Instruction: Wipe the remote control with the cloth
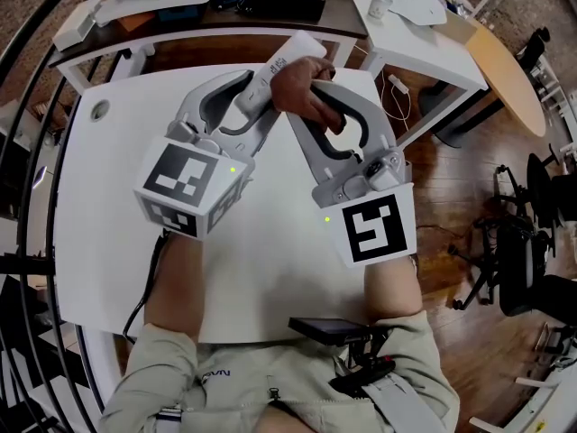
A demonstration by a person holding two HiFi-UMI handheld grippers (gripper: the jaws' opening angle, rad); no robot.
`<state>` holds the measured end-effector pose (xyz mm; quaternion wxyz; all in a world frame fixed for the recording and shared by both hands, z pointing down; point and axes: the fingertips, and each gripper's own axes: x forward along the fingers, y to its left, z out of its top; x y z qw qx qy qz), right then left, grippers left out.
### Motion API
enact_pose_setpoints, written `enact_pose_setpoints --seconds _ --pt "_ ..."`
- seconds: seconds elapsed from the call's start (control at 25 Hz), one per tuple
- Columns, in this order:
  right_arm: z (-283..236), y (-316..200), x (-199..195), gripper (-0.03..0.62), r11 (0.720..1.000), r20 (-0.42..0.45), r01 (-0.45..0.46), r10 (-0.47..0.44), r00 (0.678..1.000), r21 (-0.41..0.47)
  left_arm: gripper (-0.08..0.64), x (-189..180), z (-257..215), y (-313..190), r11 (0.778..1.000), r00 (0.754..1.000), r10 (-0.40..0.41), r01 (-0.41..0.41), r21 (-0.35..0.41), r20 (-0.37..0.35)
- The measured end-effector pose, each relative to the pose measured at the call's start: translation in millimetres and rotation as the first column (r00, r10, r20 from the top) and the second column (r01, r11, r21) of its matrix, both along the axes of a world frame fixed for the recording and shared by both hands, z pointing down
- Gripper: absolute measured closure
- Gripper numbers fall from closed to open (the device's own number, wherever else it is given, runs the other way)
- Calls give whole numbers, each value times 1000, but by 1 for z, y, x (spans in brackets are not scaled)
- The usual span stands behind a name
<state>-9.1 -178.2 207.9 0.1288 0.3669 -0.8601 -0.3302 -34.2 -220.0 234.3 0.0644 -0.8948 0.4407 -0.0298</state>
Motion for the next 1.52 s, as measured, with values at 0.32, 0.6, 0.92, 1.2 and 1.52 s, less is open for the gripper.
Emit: enact_pose_setpoints --seconds 0.32,0.6,0.92,1.2,1.52 --pt "-24 -7 19 503 997 150 -73 71 986 5 348 3 9 0 1000 999 0 1 -12 33" --pt "-64 -11 77 503 955 325 -277 229 917 107 348 20 11 4 1000 992 16 -18 14 128" --pt "-48 -21 62 503 946 153 -288 265 952 151 348 44 19 12 996 977 74 -83 34 198" --pt "-18 -12 27 503 979 -18 -183 185 982 92 348 41 22 9 997 982 79 -82 11 173" --pt "-9 -7 6 503 999 83 -29 30 996 -17 348 22 35 -8 967 973 140 -174 -187 -182"
